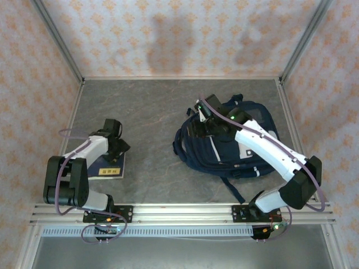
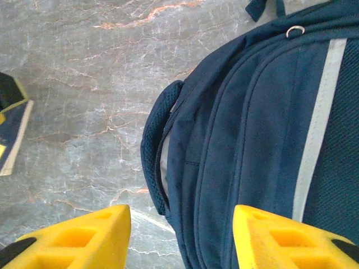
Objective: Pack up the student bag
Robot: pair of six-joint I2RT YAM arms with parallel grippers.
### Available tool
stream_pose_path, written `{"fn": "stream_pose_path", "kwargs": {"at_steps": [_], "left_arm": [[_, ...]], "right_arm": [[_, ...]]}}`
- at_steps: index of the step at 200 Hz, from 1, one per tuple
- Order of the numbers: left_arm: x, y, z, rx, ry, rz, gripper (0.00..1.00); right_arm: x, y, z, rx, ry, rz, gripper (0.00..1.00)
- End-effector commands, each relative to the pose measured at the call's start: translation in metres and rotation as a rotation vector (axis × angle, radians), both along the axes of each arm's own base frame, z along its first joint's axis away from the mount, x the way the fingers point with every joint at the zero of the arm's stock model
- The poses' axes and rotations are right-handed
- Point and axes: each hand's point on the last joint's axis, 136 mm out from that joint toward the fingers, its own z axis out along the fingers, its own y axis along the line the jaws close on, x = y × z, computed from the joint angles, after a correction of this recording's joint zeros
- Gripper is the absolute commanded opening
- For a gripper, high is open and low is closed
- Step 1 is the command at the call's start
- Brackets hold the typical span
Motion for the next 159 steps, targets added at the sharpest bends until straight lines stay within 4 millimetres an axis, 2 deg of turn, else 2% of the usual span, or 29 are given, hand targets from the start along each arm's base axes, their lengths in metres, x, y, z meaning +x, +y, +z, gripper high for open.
{"fn": "stream_pose_path", "kwargs": {"at_steps": [1,29,48,68,93,116,136,159], "left_arm": [[0.018,-0.069,-0.01,-0.16,-0.041,-0.188,0.69],[0.02,-0.132,-0.003,-0.236,-0.047,-0.354,0.69],[0.011,-0.157,0.004,-0.256,-0.027,-0.445,0.68],[0.005,-0.168,0.026,-0.317,-0.068,-0.471,0.66],[0.006,-0.153,0.068,-0.294,-0.162,-0.468,0.66],[0.012,-0.12,0.089,-0.285,-0.218,-0.363,0.63],[0.01,-0.081,0.076,-0.208,-0.171,-0.268,0.57],[0.009,-0.063,0.053,-0.221,-0.127,-0.193,0.55]], "right_arm": [[0.0,0.007,-0.001,0.066,0.008,-0.018,0.51],[0.003,0.012,-0.013,0.082,0.042,-0.029,0.51],[0.006,0.015,-0.022,0.085,0.066,-0.04,0.51],[0.01,0.021,-0.028,0.111,0.097,-0.043,0.51],[0.016,0.036,-0.036,0.143,0.14,-0.039,0.48],[0.022,0.057,-0.044,0.16,0.197,-0.017,0.46],[0.03,0.08,-0.051,0.134,0.214,0.015,0.46],[0.038,0.105,-0.066,0.095,0.258,0.059,0.47]]}}
